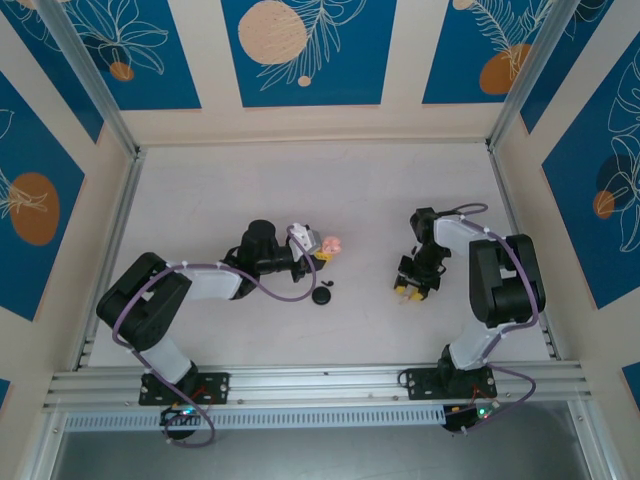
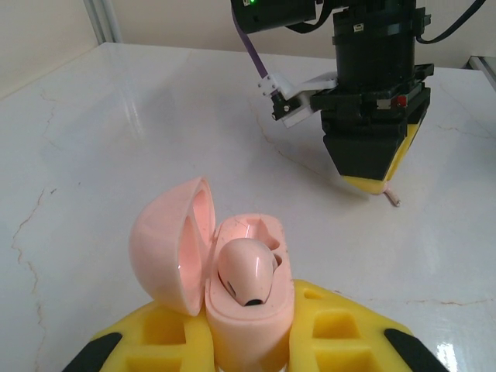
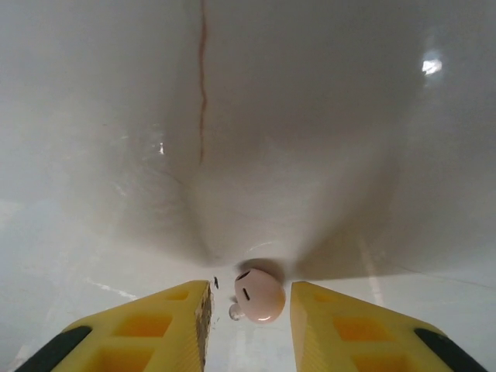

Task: Insert wireless bluetooth earbuds into charging case

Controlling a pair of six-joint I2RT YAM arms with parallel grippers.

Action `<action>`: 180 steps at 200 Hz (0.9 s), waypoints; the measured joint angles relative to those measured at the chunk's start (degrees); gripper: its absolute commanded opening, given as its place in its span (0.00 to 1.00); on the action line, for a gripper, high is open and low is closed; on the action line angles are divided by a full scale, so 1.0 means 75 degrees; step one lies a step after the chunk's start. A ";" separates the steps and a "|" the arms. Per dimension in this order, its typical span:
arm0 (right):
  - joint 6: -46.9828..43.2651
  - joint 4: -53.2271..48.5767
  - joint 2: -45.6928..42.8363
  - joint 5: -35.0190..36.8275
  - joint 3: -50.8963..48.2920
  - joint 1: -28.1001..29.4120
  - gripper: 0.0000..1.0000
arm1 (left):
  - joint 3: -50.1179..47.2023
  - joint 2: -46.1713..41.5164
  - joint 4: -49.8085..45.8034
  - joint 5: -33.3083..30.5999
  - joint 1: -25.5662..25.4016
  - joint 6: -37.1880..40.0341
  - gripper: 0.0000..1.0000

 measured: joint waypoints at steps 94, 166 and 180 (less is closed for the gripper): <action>-0.0029 0.0052 0.0085 0.0015 -0.0128 -0.0058 0.24 | 0.0000 0.0000 -0.0052 0.0000 0.0000 0.0000 0.13; -0.0023 0.0329 -0.0530 0.0128 -0.0347 0.0216 0.22 | 0.0000 0.0044 -0.0044 0.0003 0.0000 -0.0006 0.13; -0.0017 0.0420 -0.0833 0.0242 -0.0364 0.0370 0.22 | 0.0000 0.0146 -0.0041 0.0003 -0.0009 -0.0006 0.13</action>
